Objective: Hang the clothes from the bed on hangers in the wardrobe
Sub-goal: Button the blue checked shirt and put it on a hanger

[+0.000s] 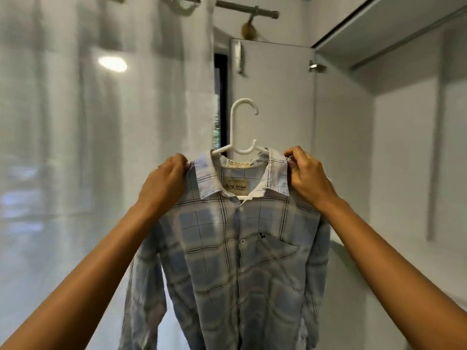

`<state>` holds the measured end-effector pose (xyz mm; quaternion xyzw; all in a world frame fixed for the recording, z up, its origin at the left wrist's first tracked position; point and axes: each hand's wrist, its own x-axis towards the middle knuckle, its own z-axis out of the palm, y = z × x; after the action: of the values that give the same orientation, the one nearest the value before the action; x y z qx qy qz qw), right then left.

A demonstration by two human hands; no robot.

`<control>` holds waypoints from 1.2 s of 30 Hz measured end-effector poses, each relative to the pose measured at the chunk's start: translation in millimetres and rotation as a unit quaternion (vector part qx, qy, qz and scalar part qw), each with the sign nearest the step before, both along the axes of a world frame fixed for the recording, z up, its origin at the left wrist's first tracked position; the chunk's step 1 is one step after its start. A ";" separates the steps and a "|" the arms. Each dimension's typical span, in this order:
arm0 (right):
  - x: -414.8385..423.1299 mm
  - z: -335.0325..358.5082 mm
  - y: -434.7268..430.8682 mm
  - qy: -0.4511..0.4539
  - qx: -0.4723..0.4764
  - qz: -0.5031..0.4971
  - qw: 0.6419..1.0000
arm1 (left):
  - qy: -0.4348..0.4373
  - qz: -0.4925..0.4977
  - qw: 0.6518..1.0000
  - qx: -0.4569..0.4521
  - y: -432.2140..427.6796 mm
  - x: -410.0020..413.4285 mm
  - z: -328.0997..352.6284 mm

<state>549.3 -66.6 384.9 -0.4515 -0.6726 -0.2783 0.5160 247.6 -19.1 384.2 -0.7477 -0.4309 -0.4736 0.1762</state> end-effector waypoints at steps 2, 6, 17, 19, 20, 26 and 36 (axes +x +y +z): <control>50.0 6.6 -1.6 -0.022 -0.001 -0.053 0.998 | 0.012 -0.058 0.998 0.015 27.9 50.4 3.3; 133.1 16.2 -9.3 -0.035 0.039 -0.165 0.985 | 0.010 -0.211 0.975 0.062 85.3 150.1 13.6; 295.8 58.7 -65.3 -0.138 0.003 -0.575 0.807 | 0.034 -0.325 0.924 0.198 168.7 438.0 78.8; 319.6 73.6 -82.2 -0.145 0.000 -0.607 0.781 | 0.029 -0.370 0.906 0.203 165.5 491.0 93.0; 329.2 80.3 -89.5 -0.157 0.009 -0.628 0.763 | 0.021 -0.395 0.896 0.204 162.0 517.1 99.6; 402.4 121.3 -123.4 -0.216 0.019 -0.743 0.633 | -0.063 -0.523 0.833 0.168 129.5 670.3 135.7; 511.3 236.4 -117.2 -0.202 -0.019 -0.841 0.502 | -0.152 -0.662 0.734 0.020 79.7 873.4 208.6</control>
<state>1060.6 -183.8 621.3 -0.7461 -0.0677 -0.6515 -0.1191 1121.0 60.6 592.8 -0.7585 0.1610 -0.5862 -0.2347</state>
